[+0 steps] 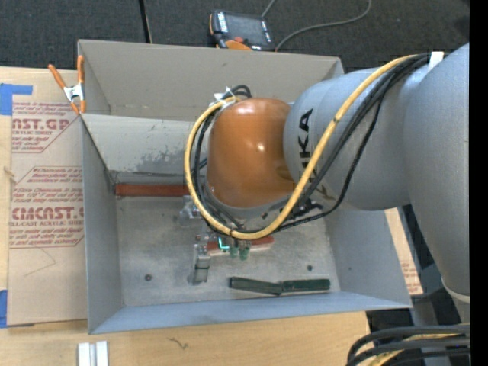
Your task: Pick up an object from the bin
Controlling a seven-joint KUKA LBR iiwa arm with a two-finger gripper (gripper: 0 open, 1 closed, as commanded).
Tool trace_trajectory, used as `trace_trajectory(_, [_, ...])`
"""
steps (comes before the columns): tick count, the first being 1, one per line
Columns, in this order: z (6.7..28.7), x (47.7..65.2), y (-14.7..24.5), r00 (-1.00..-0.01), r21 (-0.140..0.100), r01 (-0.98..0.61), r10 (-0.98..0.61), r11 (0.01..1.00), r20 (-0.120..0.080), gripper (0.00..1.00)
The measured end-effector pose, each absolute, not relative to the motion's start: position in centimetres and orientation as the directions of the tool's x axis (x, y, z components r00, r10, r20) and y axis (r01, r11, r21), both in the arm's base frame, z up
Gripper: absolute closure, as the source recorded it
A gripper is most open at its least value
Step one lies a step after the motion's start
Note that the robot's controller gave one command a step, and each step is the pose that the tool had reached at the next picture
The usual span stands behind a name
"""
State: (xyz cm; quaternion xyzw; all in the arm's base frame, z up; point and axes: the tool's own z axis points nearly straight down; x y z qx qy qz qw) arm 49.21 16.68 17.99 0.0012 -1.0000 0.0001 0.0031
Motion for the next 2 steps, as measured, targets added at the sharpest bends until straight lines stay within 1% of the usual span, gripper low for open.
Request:
trace_trajectory(1, [6.5,52.3,7.8,-1.0,-0.003,0.0,0.0,1.0,0.005,0.0])
trace_trajectory(2, [10.1,51.9,5.4,-0.999,0.0,0.053,0.053,0.999,-0.002,0.0])
